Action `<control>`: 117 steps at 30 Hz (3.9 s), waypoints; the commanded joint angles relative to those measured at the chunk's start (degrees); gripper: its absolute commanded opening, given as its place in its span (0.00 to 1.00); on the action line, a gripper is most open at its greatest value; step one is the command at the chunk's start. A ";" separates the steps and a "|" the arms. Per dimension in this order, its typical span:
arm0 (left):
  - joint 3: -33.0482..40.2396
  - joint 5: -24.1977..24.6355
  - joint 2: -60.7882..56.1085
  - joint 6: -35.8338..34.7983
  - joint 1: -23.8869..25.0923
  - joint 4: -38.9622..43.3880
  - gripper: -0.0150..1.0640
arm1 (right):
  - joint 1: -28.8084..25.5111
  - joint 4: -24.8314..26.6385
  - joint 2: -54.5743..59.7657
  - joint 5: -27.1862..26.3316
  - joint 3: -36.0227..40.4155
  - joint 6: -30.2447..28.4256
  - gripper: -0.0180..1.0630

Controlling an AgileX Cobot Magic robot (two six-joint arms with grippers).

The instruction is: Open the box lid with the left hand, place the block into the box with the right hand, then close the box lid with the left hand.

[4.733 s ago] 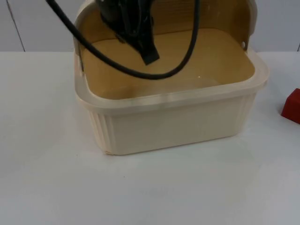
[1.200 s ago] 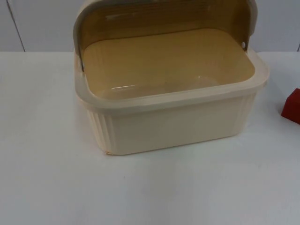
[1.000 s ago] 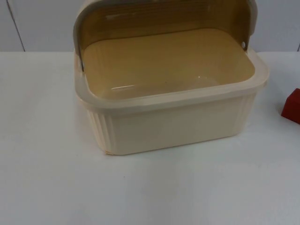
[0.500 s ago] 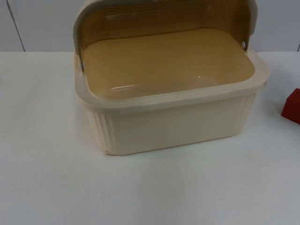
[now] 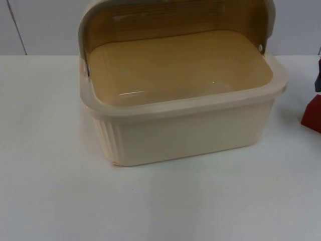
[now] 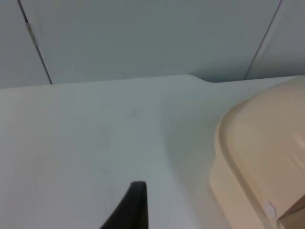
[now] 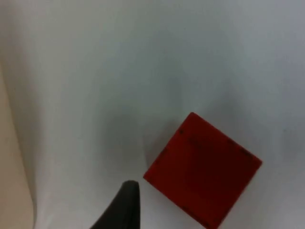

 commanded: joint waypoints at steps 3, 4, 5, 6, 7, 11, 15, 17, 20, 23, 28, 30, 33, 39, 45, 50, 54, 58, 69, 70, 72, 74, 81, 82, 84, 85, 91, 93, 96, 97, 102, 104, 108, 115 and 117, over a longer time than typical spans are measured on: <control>0.14 -0.05 -0.71 0.12 -0.26 -0.25 0.99 | -0.11 -0.07 3.33 -2.88 -0.01 3.54 0.98; 0.14 -0.05 -0.71 0.12 -0.26 -0.25 0.99 | -0.11 -0.07 4.01 -3.68 -0.01 3.54 0.98; 0.14 -0.05 -0.71 0.12 -0.26 -0.25 0.99 | -0.11 -0.07 4.17 -4.23 -0.01 3.64 0.98; 0.14 -0.05 -0.71 0.12 -0.26 -0.07 0.99 | -0.11 -0.07 5.10 -5.47 -0.01 4.41 0.98; 0.14 -0.05 -0.71 0.12 -0.26 0.20 0.99 | -0.11 -0.07 5.39 -6.12 -0.01 4.92 0.98; 0.14 -0.05 -0.71 0.12 -0.26 1.30 0.99 | -0.11 -0.07 6.67 -8.16 -0.01 5.04 0.98; 0.14 -0.44 -0.71 0.12 -0.26 1.28 0.99 | -0.11 -0.20 8.62 -8.69 -1.15 5.04 0.98; 0.14 -0.44 -0.71 0.12 -0.26 1.28 0.99 | 0.01 -0.20 9.94 -8.57 -2.20 5.04 0.98; 0.14 -0.80 -0.71 0.12 -0.26 1.28 0.99 | 0.08 -0.20 11.08 -6.65 -4.13 5.04 0.98; 0.14 -0.91 -0.71 0.12 -0.26 1.28 0.99 | 0.53 -0.30 11.52 -5.64 -4.74 5.04 0.98; 0.14 -0.91 -0.71 0.12 -0.15 1.76 0.99 | 1.25 -0.30 11.64 -4.53 -4.78 4.89 0.91; 0.14 -1.29 -0.71 0.12 -0.15 2.12 0.99 | 1.36 -0.30 12.00 -3.99 -4.78 4.89 0.73; 0.14 -1.29 -0.71 0.12 -0.15 2.24 0.99 | 1.36 -0.17 12.00 -3.87 -4.78 5.67 0.51; 0.14 -1.29 -0.71 0.12 -0.15 2.76 0.99 | 1.36 -0.17 12.00 -3.40 -4.78 6.10 0.13; 0.14 -1.29 -0.71 0.12 -0.15 3.58 0.99 | 1.36 -0.17 10.60 -2.52 -4.78 6.10 0.01; 0.14 -1.29 -0.71 0.12 -0.15 3.67 0.99 | 1.36 -1.29 5.33 -1.26 -4.78 5.89 0.01; 0.14 -1.29 -0.71 0.12 -0.15 3.67 0.99 | 1.36 -3.33 1.05 -0.64 -4.78 5.89 0.01; 0.14 -1.29 -0.71 0.12 -0.15 3.50 0.99 | 1.23 -3.33 -3.75 -0.19 -4.78 4.43 0.01; 0.14 -1.29 -0.71 0.12 -0.15 2.10 0.99 | 1.23 -3.20 -14.63 8.84 -15.39 -5.84 0.01; 0.14 -1.29 -0.71 0.12 -0.15 2.10 0.99 | 1.23 -3.20 -15.91 9.96 -17.77 -6.89 0.01; 0.14 -1.29 -0.71 0.12 -0.15 2.10 0.99 | 1.23 -3.07 -16.74 10.42 -19.50 -7.44 0.01; 0.14 -1.29 -0.71 0.12 -0.15 2.10 0.99 | 1.23 -2.80 -17.68 10.41 -21.78 -7.69 0.01; 0.14 -1.29 -0.71 0.12 -0.15 0.92 0.99 | 1.83 7.66 -20.44 7.67 -27.19 -14.73 0.01; 0.14 -1.29 -0.71 0.12 -0.15 0.92 0.99 | 2.26 10.44 -20.70 7.27 -27.46 -17.86 0.01; 0.14 -1.29 -0.71 0.12 -0.15 0.92 0.99 | 4.66 14.18 -21.02 6.97 -27.46 -22.99 0.01; 0.14 -1.29 -0.71 0.12 -0.15 0.92 0.99 | 4.66 14.18 -21.02 6.97 -27.46 -22.99 0.01; 0.14 -1.05 -0.71 0.12 -0.15 0.97 0.99 | 15.94 15.59 -21.13 6.84 -27.46 -30.52 0.01; 0.14 -0.94 -0.71 0.12 -0.15 0.97 0.99 | 18.02 15.59 -21.13 6.84 -27.46 -30.52 0.01; 0.14 -0.82 -0.71 0.12 -0.15 0.97 0.99 | 21.69 15.59 -21.13 6.84 -27.46 -30.52 0.01; 0.14 -0.82 -0.71 0.12 -0.15 0.97 0.99 | 23.87 15.87 -21.13 6.84 -27.46 -30.52 0.01; 0.14 -0.82 -0.71 0.12 -0.15 0.97 0.99 | 28.77 16.23 -21.01 8.37 -27.46 -30.52 0.01; 0.14 -0.82 -0.71 0.12 -0.15 0.97 0.99 | 30.57 16.23 -20.71 10.75 -27.46 -30.52 0.01; 0.14 -0.70 -0.71 0.12 -0.15 0.97 0.99 | 32.03 16.23 -20.09 12.17 -25.96 -30.52 0.01; 0.14 -0.47 -0.71 0.12 -0.15 1.09 0.99 | 32.03 16.66 -19.98 11.79 -17.90 -29.00 0.01; 0.14 -0.47 -0.71 0.12 -0.15 1.09 0.99 | 32.03 16.66 -19.98 9.19 -14.43 -28.28 0.01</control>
